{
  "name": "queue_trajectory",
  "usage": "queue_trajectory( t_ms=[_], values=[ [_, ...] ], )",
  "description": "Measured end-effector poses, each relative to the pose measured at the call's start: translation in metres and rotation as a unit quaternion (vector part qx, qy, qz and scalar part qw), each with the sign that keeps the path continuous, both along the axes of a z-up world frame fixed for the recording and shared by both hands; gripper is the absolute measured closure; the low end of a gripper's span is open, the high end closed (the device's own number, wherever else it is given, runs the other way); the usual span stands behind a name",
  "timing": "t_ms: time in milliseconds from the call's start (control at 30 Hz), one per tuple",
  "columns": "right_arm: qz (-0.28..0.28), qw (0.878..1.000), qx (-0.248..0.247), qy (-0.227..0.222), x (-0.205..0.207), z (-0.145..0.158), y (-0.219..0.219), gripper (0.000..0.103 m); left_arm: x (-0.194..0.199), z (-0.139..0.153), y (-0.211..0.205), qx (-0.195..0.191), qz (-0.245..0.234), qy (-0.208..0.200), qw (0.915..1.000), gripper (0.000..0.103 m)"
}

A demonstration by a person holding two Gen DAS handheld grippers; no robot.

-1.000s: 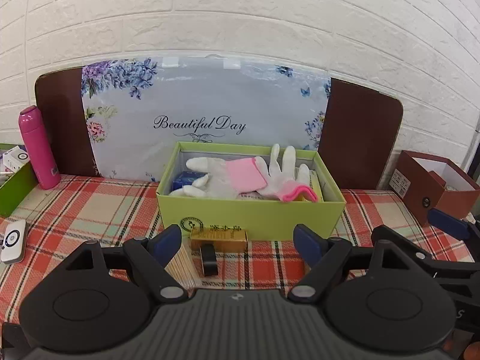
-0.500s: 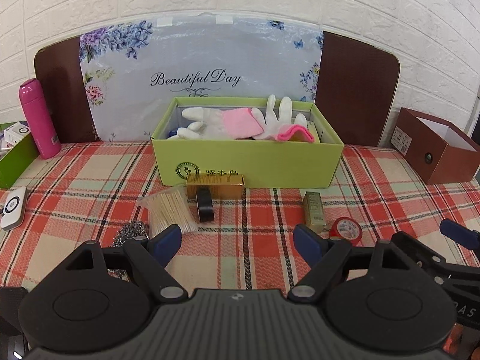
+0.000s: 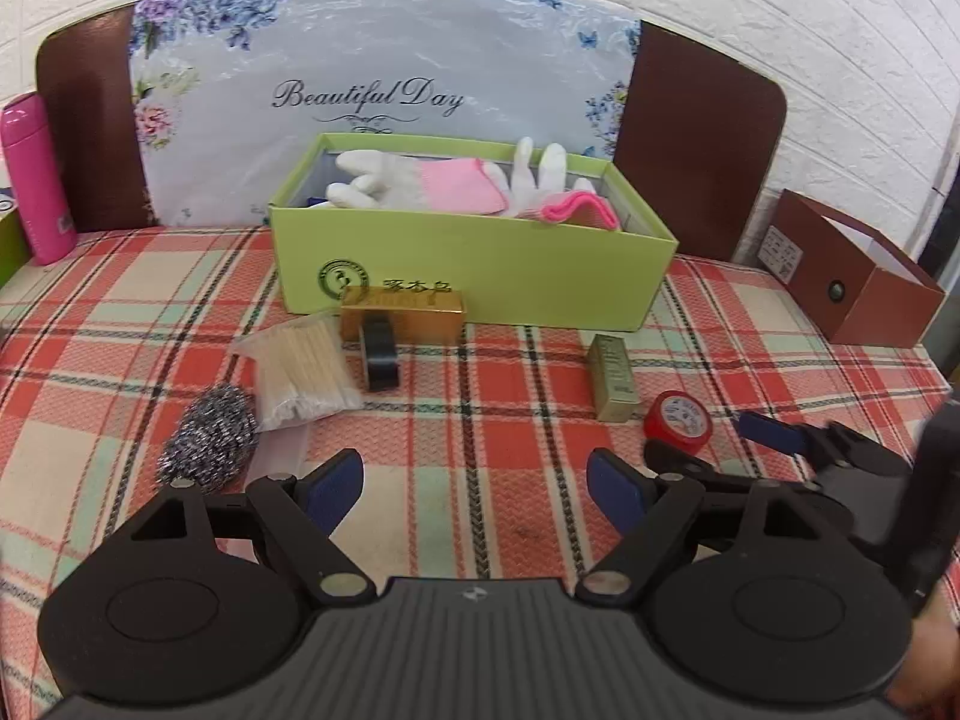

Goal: Organize objects
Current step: 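Grasp the olive small box with the left tool while the right tool grasps the red tape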

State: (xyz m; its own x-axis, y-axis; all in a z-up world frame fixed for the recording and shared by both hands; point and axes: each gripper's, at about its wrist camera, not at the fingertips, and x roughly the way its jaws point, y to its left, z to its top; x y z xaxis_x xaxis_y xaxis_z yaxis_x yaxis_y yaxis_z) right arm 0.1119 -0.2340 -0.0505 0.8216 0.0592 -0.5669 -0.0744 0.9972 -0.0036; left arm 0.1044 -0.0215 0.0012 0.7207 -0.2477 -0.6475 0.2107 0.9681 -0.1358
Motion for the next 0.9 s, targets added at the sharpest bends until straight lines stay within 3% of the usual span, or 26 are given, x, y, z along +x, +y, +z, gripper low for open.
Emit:
queue_trajectory(
  t_ms=[33, 67, 400, 500, 533, 600, 733, 900],
  values=[
    [0.004, 1.0, -0.004, 0.003, 0.005, -0.001, 0.001, 0.055, 0.002, 0.0, -0.002, -0.002, -0.004, -0.001, 1.0, 0.018],
    [0.003, 1.0, -0.008, 0.01, 0.007, -0.002, 0.001, 0.058, 0.005, 0.001, -0.005, -0.003, -0.008, -0.003, 1.0, 0.018],
    [0.008, 1.0, 0.019, 0.017, -0.045, 0.001, -0.009, 0.058, 0.086, -0.033, -0.084, -0.045, -0.064, 0.041, 0.9961, 0.021],
    [0.012, 1.0, 0.019, 0.021, -0.056, 0.004, -0.008, 0.058, 0.107, -0.048, -0.1, -0.039, -0.07, 0.061, 0.995, 0.045],
    [0.015, 0.999, 0.018, 0.023, -0.059, 0.004, -0.007, 0.058, 0.112, -0.053, -0.101, -0.04, -0.07, 0.069, 0.9943, 0.059],
    [0.023, 0.999, 0.02, 0.026, -0.063, 0.005, -0.003, 0.058, 0.111, -0.054, -0.095, -0.038, -0.069, 0.062, 0.995, 0.076],
    [0.052, 0.997, 0.044, 0.035, -0.066, 0.008, 0.008, 0.058, 0.087, -0.049, -0.065, -0.051, -0.079, 0.074, 0.9928, 0.079],
    [0.089, 0.995, 0.036, 0.038, -0.066, 0.007, 0.033, 0.058, 0.027, -0.049, -0.019, -0.006, -0.058, 0.065, 0.9962, 0.079]
  ],
)
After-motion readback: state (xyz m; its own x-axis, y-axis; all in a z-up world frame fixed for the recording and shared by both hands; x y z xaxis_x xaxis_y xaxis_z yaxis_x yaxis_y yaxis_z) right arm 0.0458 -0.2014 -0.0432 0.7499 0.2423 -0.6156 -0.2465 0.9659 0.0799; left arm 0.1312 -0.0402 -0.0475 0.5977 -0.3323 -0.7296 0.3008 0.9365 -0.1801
